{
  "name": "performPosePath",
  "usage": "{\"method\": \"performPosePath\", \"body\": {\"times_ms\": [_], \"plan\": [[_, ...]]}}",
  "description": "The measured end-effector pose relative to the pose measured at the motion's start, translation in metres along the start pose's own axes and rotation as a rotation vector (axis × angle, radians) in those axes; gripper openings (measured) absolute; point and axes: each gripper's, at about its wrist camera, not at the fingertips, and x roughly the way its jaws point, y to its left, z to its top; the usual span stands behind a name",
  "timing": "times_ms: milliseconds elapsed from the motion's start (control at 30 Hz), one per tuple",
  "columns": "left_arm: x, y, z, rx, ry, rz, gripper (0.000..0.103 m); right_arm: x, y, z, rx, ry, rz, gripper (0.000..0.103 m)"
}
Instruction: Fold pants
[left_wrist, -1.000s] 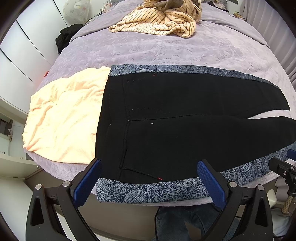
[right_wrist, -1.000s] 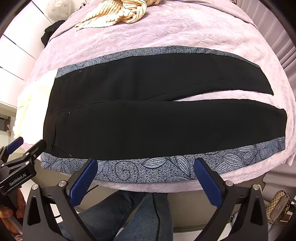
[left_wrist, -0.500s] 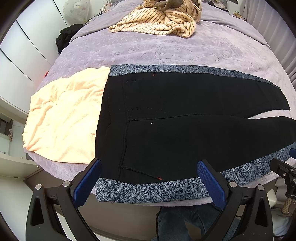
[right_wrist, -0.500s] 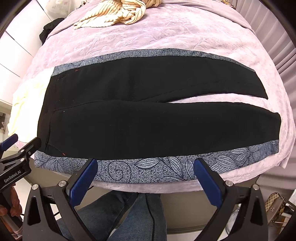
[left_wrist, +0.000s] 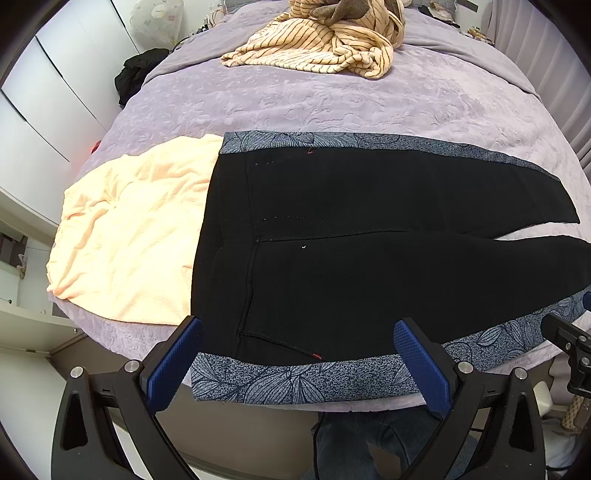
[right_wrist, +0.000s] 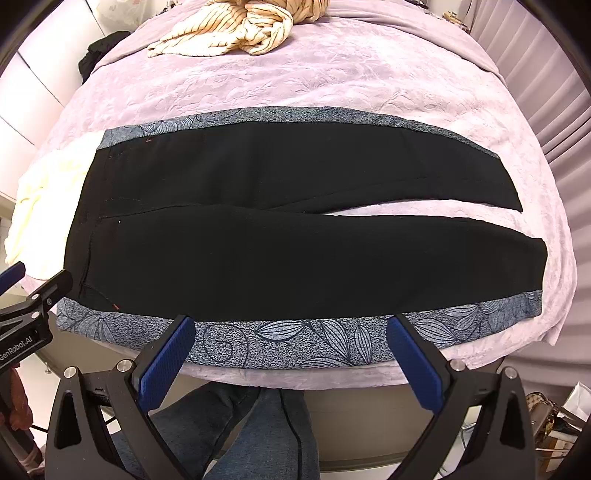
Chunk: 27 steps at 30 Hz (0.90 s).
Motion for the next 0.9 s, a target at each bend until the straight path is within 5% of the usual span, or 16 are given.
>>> {"method": "performPosePath", "body": {"times_ms": [900], "plan": [[0.0057, 0.0016, -0.0080, -0.015, 0.048, -0.023, 0.103, 0.0091, -0.0046, -0.0052, 0.013, 0.026, 0.001, 0.103]]}}
